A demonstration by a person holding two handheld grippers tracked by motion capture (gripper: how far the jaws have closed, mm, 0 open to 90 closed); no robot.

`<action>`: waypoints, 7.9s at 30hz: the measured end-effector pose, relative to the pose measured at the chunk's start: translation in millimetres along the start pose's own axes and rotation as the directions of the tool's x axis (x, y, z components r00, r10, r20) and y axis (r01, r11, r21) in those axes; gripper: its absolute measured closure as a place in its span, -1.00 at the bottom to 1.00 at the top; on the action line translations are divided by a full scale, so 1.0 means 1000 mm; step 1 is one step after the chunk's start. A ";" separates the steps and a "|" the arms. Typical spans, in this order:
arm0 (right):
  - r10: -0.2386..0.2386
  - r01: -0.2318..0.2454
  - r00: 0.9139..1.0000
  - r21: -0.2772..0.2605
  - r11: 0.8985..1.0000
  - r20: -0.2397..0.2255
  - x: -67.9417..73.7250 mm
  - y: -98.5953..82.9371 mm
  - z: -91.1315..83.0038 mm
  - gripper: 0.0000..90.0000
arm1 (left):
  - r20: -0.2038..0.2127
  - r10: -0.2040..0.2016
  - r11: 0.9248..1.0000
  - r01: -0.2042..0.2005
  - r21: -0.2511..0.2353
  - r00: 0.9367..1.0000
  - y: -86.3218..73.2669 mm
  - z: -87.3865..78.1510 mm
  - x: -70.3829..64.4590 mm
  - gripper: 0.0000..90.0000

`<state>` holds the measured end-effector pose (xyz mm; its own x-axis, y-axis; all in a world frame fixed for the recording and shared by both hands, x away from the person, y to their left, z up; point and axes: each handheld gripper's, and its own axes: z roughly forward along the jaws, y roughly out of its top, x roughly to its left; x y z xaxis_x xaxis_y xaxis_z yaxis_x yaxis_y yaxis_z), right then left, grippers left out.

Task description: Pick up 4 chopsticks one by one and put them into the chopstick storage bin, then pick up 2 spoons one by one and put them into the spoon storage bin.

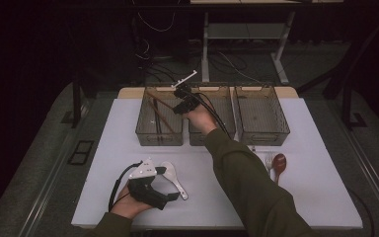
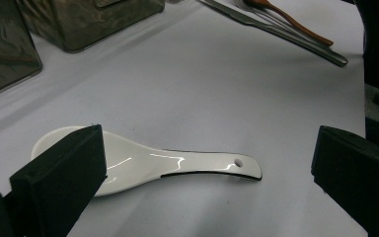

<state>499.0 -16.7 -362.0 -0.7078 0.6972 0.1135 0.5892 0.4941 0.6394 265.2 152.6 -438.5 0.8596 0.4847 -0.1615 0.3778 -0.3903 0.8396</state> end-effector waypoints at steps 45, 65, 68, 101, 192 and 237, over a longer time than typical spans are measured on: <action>-0.140 0.117 0.984 -0.189 0.975 -0.114 -0.021 -0.059 -0.095 -0.46 | -0.013 -0.015 1.000 0.016 0.014 1.000 -0.001 0.005 0.003 -1.00; -0.164 0.120 0.974 -0.260 0.958 -0.156 -0.025 -0.129 -0.131 -0.60 | -0.024 -0.024 0.999 0.025 0.034 0.999 -0.004 0.005 0.002 -1.00; -0.160 0.120 0.977 -0.254 0.960 -0.141 -0.024 -0.142 -0.130 -0.60 | -0.025 -0.024 0.999 0.025 0.029 0.999 -0.004 0.005 0.003 -1.00; -0.022 0.009 0.998 -0.206 0.979 -0.062 -0.057 -0.262 -0.172 -0.61 | -0.034 0.004 1.000 -0.003 0.029 0.999 -0.001 0.002 -0.003 -1.00; 0.160 -0.154 0.973 -0.049 0.987 0.168 -0.132 -0.290 -0.165 0.99 | -0.048 0.005 1.000 -0.004 0.027 0.999 -0.001 0.000 -0.005 -1.00; 0.070 -0.070 0.998 0.064 0.995 -0.003 -0.116 -0.347 -0.213 0.14 | -0.047 0.006 1.000 -0.005 0.022 0.999 0.000 -0.001 -0.004 -1.00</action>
<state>293.5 -379.9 -435.4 -0.6657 0.7288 0.1603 0.6610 0.4762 0.5800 261.2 151.9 -437.4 0.8448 0.5187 -0.1314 0.3805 -0.4096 0.8291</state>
